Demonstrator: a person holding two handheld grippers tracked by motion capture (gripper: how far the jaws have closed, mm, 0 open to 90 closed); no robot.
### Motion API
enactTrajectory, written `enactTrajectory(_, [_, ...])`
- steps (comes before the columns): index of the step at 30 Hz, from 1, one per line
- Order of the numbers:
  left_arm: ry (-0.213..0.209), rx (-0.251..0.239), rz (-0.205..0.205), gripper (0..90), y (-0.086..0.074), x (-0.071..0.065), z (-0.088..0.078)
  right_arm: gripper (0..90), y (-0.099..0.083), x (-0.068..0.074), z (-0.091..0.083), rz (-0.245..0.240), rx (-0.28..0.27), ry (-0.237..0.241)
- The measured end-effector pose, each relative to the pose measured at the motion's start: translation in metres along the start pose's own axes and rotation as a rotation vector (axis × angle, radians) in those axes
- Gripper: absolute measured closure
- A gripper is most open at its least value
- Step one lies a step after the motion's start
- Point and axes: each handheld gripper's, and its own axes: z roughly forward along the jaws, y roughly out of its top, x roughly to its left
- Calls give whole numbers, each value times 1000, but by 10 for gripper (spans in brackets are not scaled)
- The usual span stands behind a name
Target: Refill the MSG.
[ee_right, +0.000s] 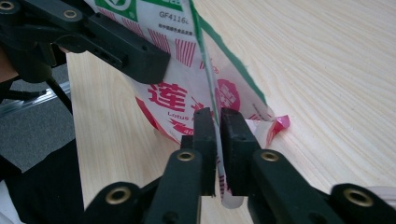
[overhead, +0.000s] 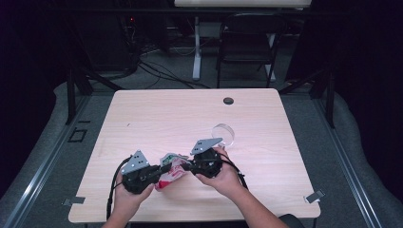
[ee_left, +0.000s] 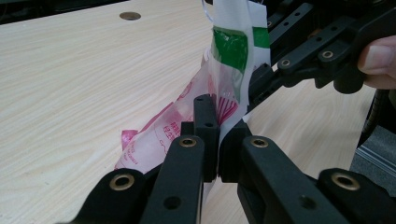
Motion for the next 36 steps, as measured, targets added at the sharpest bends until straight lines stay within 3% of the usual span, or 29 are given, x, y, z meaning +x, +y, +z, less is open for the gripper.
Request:
enactTrajectory(2, [1,1,1,893,0,0,0,898,-1,-1,0,8,-2,3])
enactTrajectory(13, [13,8,22,895,1,0,-4,900,0,-4,-3,13,-14,23])
enactTrajectory(20, [6,-3,11,876,-1,1,-6,900,2,-3,-3,8,-8,29])
enactTrajectory(31, [-13,1,-9,685,-7,1,0,900,3,-1,-4,-1,-12,46])
enactTrajectory(36, [11,10,-12,578,-13,2,8,900,3,-1,-4,-1,-15,50])
